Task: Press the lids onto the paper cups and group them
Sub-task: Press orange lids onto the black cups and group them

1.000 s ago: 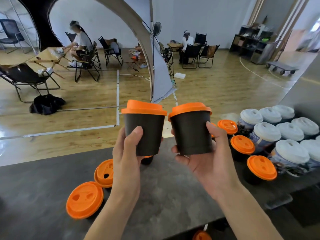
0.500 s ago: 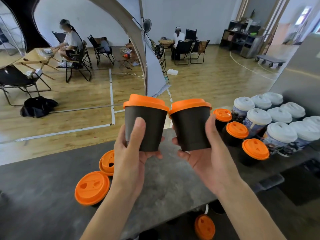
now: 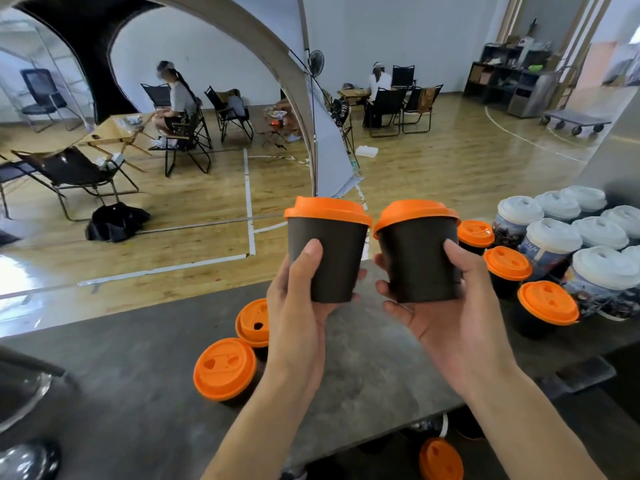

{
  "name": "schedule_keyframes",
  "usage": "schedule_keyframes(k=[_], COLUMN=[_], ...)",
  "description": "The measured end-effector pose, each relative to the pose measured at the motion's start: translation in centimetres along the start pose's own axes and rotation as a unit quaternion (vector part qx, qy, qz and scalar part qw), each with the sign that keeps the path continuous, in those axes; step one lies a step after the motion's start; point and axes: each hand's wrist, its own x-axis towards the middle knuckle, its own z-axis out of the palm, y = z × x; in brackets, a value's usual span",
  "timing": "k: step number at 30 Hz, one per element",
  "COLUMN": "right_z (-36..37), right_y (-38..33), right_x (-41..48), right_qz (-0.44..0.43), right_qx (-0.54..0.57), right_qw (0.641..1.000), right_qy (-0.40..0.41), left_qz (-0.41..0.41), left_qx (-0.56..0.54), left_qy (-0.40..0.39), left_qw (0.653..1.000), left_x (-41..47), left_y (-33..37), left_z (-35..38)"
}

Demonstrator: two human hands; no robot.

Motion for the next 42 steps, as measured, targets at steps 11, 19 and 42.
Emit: schedule_keyframes(k=[11,19,42], right_z=[-0.2,-0.8,-4.8], right_y=[0.2,-0.1,-1.7], right_x=[-0.5,-0.5,-0.1], right_qz=[-0.012,0.03,-0.154], right_qx=[-0.029,0.077,-0.085], right_qw=[0.999,0.996,0.979], right_qy=[-0.034,-0.027,0.103], left_qz=[0.008,-0.018,0.106], left_qx=[-0.025,-0.043,0.244], left_qy=[-0.015,-0.022,0.083], left_qw=[1.0,0.999,0.96], left_x=[-0.7,-0.5,0.6], left_y=[0.2,-0.4,-0.4], left_z=[-0.1,-0.8,-2.3])
